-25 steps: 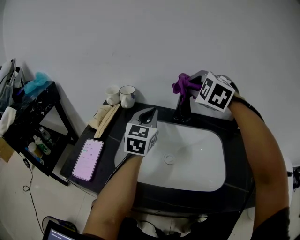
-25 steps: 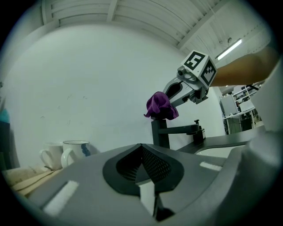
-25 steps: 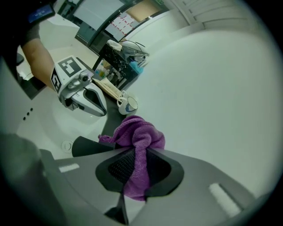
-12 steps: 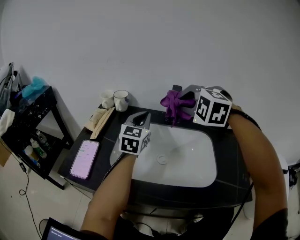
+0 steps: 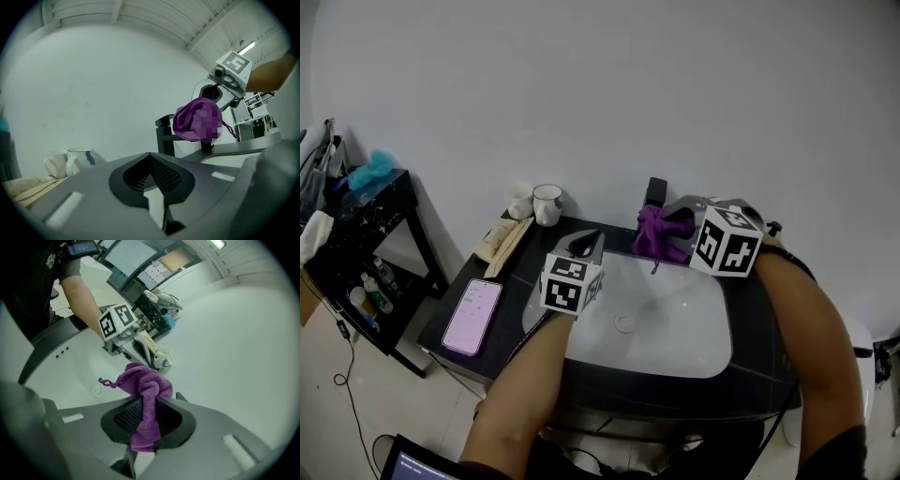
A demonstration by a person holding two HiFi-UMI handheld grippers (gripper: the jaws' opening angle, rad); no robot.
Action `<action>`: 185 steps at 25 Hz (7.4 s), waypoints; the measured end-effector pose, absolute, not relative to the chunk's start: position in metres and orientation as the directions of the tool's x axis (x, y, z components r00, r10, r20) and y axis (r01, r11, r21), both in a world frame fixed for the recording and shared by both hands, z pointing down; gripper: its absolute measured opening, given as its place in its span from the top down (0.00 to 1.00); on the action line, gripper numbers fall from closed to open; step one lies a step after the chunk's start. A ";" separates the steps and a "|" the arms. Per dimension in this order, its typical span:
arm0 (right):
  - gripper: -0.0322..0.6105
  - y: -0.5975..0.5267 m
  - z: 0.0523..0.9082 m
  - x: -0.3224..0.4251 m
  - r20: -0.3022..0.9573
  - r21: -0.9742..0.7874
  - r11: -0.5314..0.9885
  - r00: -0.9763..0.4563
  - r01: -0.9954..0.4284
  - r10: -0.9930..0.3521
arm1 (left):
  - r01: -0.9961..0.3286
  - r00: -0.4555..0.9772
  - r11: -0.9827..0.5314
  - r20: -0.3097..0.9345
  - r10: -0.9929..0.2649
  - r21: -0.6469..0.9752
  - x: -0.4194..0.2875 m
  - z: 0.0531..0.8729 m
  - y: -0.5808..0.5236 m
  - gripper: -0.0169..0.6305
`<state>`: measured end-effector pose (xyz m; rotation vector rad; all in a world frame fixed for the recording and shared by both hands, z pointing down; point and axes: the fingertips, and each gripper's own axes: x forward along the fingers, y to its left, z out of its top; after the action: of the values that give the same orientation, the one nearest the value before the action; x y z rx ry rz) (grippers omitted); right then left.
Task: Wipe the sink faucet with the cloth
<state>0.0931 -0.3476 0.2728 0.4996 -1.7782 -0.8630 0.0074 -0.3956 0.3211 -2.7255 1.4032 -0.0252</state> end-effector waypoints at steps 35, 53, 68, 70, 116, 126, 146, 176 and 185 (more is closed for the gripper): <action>0.85 -0.381 0.287 0.107 0.567 0.785 0.619 -0.388 -0.014 -0.727 | -0.798 0.594 -0.590 0.006 -0.805 -0.119 0.019 0.329 -0.418 0.95; 0.84 -0.311 0.276 0.117 0.320 0.658 0.629 -0.603 -0.414 -0.731 | -0.805 0.585 -0.582 0.014 -0.811 -0.117 0.011 0.329 -0.403 0.95; 0.84 -0.339 0.344 0.147 0.242 0.671 0.483 -0.450 -0.562 -0.860 | -0.805 0.593 -0.592 -0.017 -0.805 -0.040 0.009 0.323 -0.397 0.95; 0.84 -0.344 0.363 0.142 0.316 0.746 0.501 -0.429 -0.439 -0.846 | -0.809 0.588 -0.587 -0.015 -0.809 -0.036 0.007 0.323 -0.399 0.95; 0.83 -0.402 0.382 0.112 0.417 0.705 0.568 -0.400 -0.425 -0.816 | -0.797 0.604 -0.604 -0.006 -0.797 -0.020 0.017 0.328 -0.419 0.95; 0.83 -0.351 0.344 0.150 0.239 0.384 0.478 -0.415 -0.790 -0.878 | -0.795 0.604 -0.603 0.008 -0.797 -0.068 0.019 0.329 -0.401 0.95; 0.83 -0.338 0.335 0.179 0.063 0.314 0.338 -0.336 -0.887 -0.940 | -0.815 0.579 -0.578 -0.057 -0.813 -0.030 0.011 0.311 -0.377 0.95; 0.82 -0.404 0.257 0.197 -0.009 0.415 0.215 -0.240 -0.884 -0.971 | -0.798 0.603 -0.603 -0.030 -0.797 -0.018 0.019 0.320 -0.384 0.95; 0.82 -0.454 0.246 0.173 0.097 0.631 0.274 -0.277 -0.726 -0.956 | -0.790 0.612 -0.611 0.002 -0.791 -0.048 0.027 0.333 -0.408 0.95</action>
<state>0.1728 -0.4536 0.2464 1.5121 -2.0858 -0.6612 0.0273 -0.4085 0.3328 -2.7821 1.3650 -0.0352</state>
